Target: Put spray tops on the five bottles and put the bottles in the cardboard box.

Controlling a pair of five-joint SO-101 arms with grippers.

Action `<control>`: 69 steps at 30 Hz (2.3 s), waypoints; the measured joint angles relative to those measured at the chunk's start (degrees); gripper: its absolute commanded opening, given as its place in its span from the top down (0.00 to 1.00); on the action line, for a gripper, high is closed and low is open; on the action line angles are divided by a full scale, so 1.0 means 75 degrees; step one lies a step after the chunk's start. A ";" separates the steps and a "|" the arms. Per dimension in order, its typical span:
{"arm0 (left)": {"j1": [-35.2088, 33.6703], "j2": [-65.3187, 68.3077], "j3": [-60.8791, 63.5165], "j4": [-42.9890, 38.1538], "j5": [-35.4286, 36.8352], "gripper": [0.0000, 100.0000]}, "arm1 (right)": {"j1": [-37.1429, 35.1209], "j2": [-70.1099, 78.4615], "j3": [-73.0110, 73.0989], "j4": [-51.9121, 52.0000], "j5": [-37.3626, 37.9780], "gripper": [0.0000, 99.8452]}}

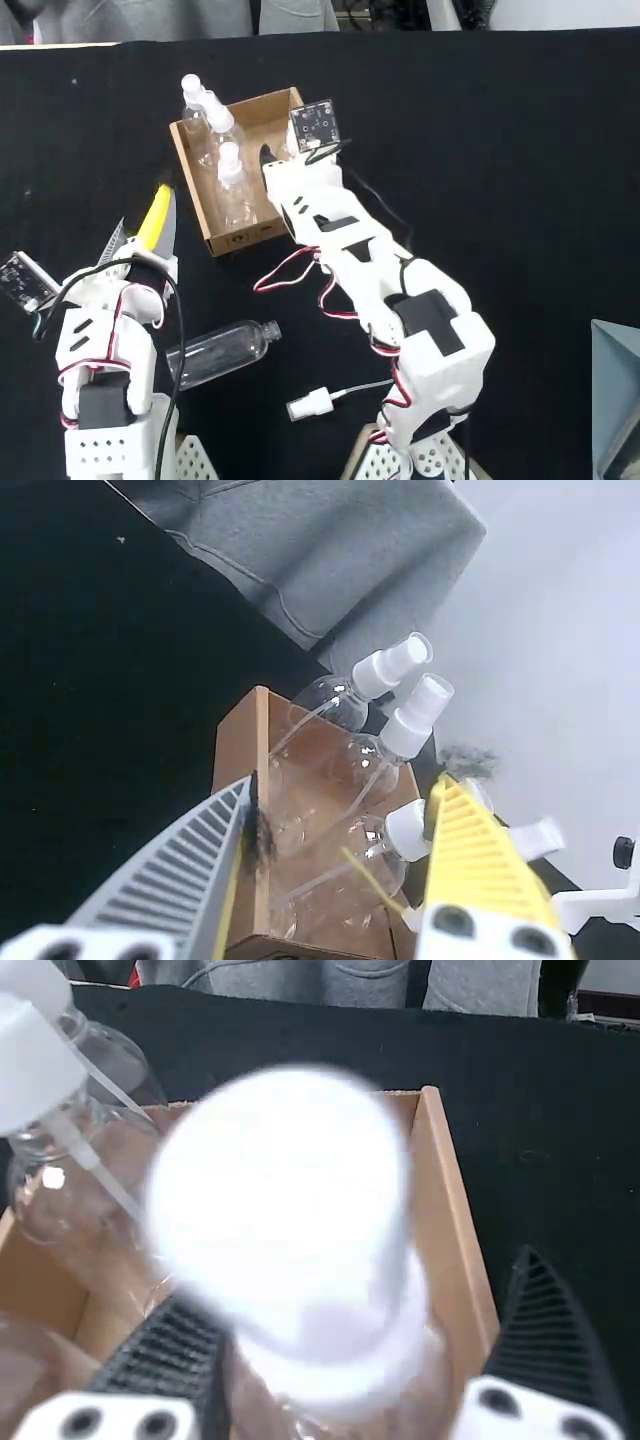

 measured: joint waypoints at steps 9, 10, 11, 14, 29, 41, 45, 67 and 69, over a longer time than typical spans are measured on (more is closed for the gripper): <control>0.0000 0.0000 0.0000 0.0000 0.0000 0.74 | 0.0000 -0.0012 0.0176 0.0000 0.0000 0.66; 0.0000 0.0000 0.0000 0.0000 0.0000 0.74 | 0.0000 -0.0012 0.0246 0.0000 0.0000 0.66; 0.0000 0.0000 0.0000 0.0000 0.0000 0.74 | 0.0000 -0.0012 0.0293 0.0000 0.0000 0.66; 0.0000 0.0000 0.0000 0.0000 0.0000 0.74 | 0.0000 -0.0012 0.0328 0.0000 0.0000 0.67; 0.0000 0.0000 0.0000 0.0000 0.0000 0.74 | 0.0000 -0.0059 0.0457 0.0000 0.0023 0.67; 0.0000 0.0000 0.0000 0.0000 0.0000 0.74 | 0.0000 -0.1524 0.1641 0.0000 0.0774 0.67; 0.0000 0.0000 0.0000 0.0000 0.0000 0.74 | 0.0000 -0.1981 0.1852 0.0023 0.0809 0.67; 0.0000 0.0000 0.0000 0.0000 0.0000 0.74 | 0.0399 -0.4454 0.1852 0.3903 0.0821 0.68; 0.0000 0.0000 0.0000 0.0000 0.0000 0.74 | 0.0422 -0.4595 0.1852 0.4114 0.0821 0.73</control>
